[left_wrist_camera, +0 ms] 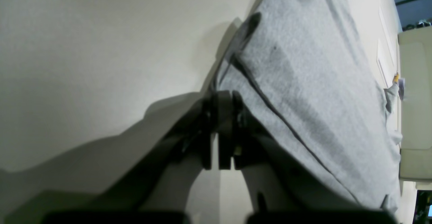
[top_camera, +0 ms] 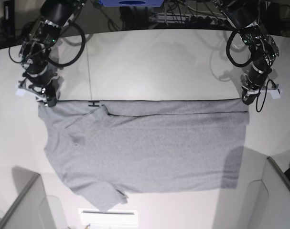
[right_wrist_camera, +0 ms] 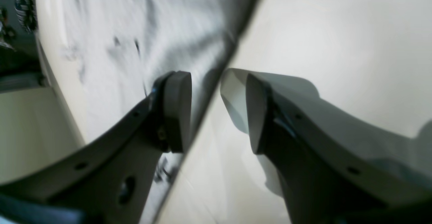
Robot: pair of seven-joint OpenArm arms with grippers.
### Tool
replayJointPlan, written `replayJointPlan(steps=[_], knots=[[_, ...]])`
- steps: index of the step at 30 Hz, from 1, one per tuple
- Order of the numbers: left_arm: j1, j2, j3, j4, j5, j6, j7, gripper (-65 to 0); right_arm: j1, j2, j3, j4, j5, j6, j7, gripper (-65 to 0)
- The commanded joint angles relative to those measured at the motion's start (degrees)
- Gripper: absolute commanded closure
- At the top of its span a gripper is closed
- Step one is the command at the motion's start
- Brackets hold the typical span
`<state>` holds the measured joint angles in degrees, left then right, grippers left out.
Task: Fold the T-shirt properly
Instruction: 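Lower the folded edge onto the shirt and open both grippers, then drag the shirt by its folded edge with both grippers toward the robot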
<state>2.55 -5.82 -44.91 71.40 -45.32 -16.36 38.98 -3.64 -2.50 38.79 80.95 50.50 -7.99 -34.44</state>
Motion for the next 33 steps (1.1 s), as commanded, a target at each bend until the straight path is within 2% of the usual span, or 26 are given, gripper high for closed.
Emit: replayJointPlan(steps=[1,7,11,12,14,19,22,23,25,27,33], knots=[[-0.1,-0.5,-0.1,0.7,0.2,0.2,0.4,0.0,0.4,0.7,0.1,-0.8,-1.0,-0.8,-0.4,-25.1],[-0.1,-0.5,-0.1,1.1,0.2,0.2,0.4,0.0,3.9,2.8,-0.2,-5.8,-1.0,-0.8,-0.3,-24.3],[0.1,-1.7,3.7,1.2,0.2,0.2,0.4,0.0,5.8,3.1,0.0,-8.9,-1.0,-0.8,-0.3,-22.4],[0.6,-1.7,4.6,1.2,0.2,0.2,0.4,0.0,5.9,3.2,0.0,-9.3,-1.0,-0.8,-0.3,-18.3],[0.8,-1.7,5.4,1.7,0.2,0.2,0.4,0.0,6.1,4.3,-0.4,-9.4,-1.0,-0.6,-0.3,0.0],[1.1,-1.8,5.5,5.6,0.2,0.3,0.4,0.0,6.7,5.3,-0.5,-6.6,-0.6,-0.7,-0.8,0.0],[0.3,-2.7,5.4,7.6,0.2,1.5,4.7,0.0,8.2,5.6,-0.5,-4.2,-0.9,-0.9,-4.4,0.0],[0.0,-3.2,5.4,7.9,0.2,3.0,5.9,0.0,9.0,5.6,-0.3,-4.0,-0.9,-1.6,-5.8,0.0],[-2.0,-3.5,5.5,8.5,-0.1,6.3,7.8,0.0,10.6,5.6,-0.3,-4.0,-0.8,-5.8,-7.5,0.0],[-3.4,-3.7,5.5,9.6,-0.2,7.5,8.9,0.0,11.9,5.6,-0.8,-4.0,-0.6,-8.5,-7.9,0.0],[-8.5,-3.7,5.7,14.0,-0.2,7.7,9.4,0.0,18.4,5.6,-0.9,-3.9,-0.5,-8.8,-10.6,0.0]])
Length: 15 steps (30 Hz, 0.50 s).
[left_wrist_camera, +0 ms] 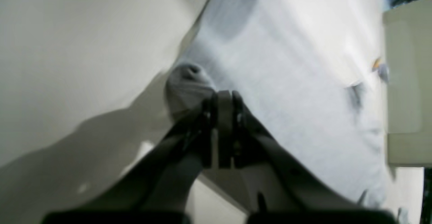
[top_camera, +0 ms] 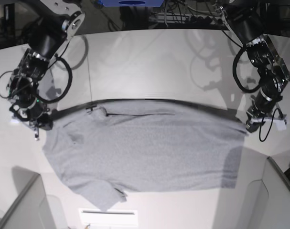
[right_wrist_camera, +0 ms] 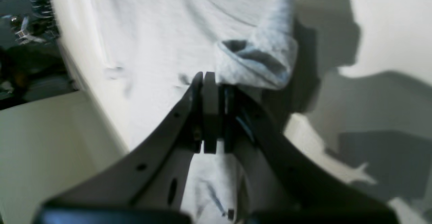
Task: Fold the T-shirt properly
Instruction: 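Drag the shirt by its folded edge with both grippers toward the robot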
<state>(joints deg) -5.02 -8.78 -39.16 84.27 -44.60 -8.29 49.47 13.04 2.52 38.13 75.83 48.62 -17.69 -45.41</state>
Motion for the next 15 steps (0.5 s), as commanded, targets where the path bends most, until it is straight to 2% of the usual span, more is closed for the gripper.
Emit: replayJointPlan(steps=[1,5,8,12,15], knots=[[-2.0,-0.8,0.1,1.2,-1.0,-0.3,-1.1,0.0,3.0,0.6,-0.1,1.2,1.4,0.9,-0.4,0.0],[-6.6,-0.8,-0.4,0.6,-0.6,-0.3,2.5,0.0,7.1,0.9,0.0,1.2,1.3,0.9,-0.9,0.0],[-8.8,-0.8,-1.3,0.6,-0.5,-0.3,3.1,0.0,9.3,1.8,-0.2,0.9,1.4,0.9,-1.1,0.0],[-8.4,-0.8,-1.6,0.8,-0.7,-0.3,3.1,0.0,9.5,1.8,-0.1,1.2,1.4,0.9,-1.1,0.0],[-4.7,-0.8,-1.6,2.4,-1.1,-0.3,3.1,0.0,7.0,1.8,0.2,2.4,1.4,0.9,-2.7,0.0]])
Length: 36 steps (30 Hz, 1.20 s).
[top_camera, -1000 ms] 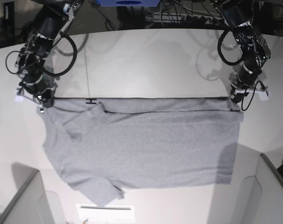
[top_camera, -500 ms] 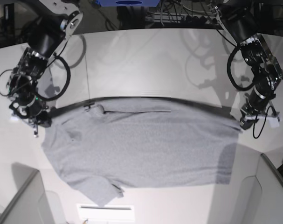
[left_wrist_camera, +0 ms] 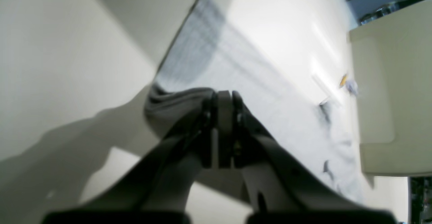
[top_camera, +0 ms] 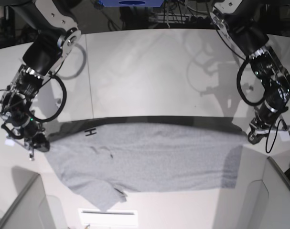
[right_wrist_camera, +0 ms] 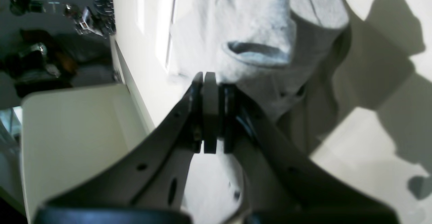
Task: Fold the T-shirt properly
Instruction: 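Drag the shirt by its folded edge with both grippers toward the robot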
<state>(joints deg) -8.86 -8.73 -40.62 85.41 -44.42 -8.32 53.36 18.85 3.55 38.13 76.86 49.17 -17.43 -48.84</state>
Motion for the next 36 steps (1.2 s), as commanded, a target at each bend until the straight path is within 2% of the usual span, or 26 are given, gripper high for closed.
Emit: replayJointPlan(steps=[1,6,11,20,25,36], knots=[[1.0,-0.8,-0.2,2.9,-1.2,-0.3,-0.8,0.0,-0.4,0.8,0.3,2.7,0.9,0.6,0.2,0.0],[11.0,-0.7,-0.2,9.1,-0.9,-0.3,-1.1,0.0,-9.9,0.4,0.3,10.0,0.9,0.6,0.0,0.0],[18.8,-0.7,-0.2,9.4,-0.7,-0.3,-1.4,0.0,-17.8,0.2,0.3,9.6,0.9,0.9,0.4,0.0],[26.8,-0.8,-0.2,10.8,-0.7,-0.6,-1.4,0.0,-26.6,0.3,0.4,12.8,0.9,1.1,1.5,0.0],[31.6,-1.9,-0.2,15.5,-0.7,-0.6,-1.4,0.0,-32.2,0.3,0.4,15.1,0.9,3.8,3.7,0.0],[40.6,-2.3,-0.3,19.4,-0.7,-0.7,-1.4,0.0,-40.6,0.2,0.4,22.8,0.9,3.8,3.9,0.0]])
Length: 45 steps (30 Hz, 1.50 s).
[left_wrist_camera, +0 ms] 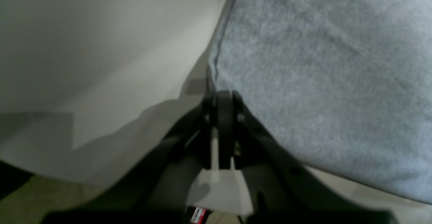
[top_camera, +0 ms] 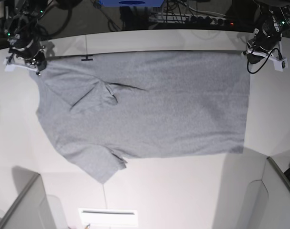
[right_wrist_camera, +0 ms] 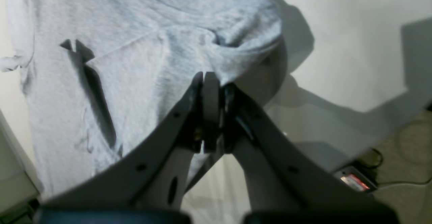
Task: Fold the T-shirt properly
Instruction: 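Drag the shirt by its folded edge with both grippers toward the robot, then move the right gripper to the hem corner and grasp it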
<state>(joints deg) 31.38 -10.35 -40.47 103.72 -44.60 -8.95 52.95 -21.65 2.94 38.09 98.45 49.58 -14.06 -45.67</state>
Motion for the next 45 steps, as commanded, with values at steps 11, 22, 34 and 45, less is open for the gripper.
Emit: replayJointPlan(steps=[11,22,34,45], knots=[[4.0,-0.5,-8.9,1.2,-0.7,-0.1,-0.6,0.0,-6.1,-1.2,0.4,1.9,0.5,0.5,0.6,0.0],[4.3,-0.5,-8.8,1.1,-0.9,-0.1,-0.8,0.0,-8.9,-1.3,0.1,2.0,0.5,0.5,0.7,0.0],[4.4,-0.5,-9.2,1.1,-0.9,-0.1,-0.4,0.0,-9.4,-1.3,0.5,2.0,0.5,3.5,0.4,0.0],[3.9,-0.4,-15.3,1.3,-1.0,-0.1,-0.4,-55.8,-11.8,-5.6,5.8,14.6,0.5,3.6,0.5,-29.4]])
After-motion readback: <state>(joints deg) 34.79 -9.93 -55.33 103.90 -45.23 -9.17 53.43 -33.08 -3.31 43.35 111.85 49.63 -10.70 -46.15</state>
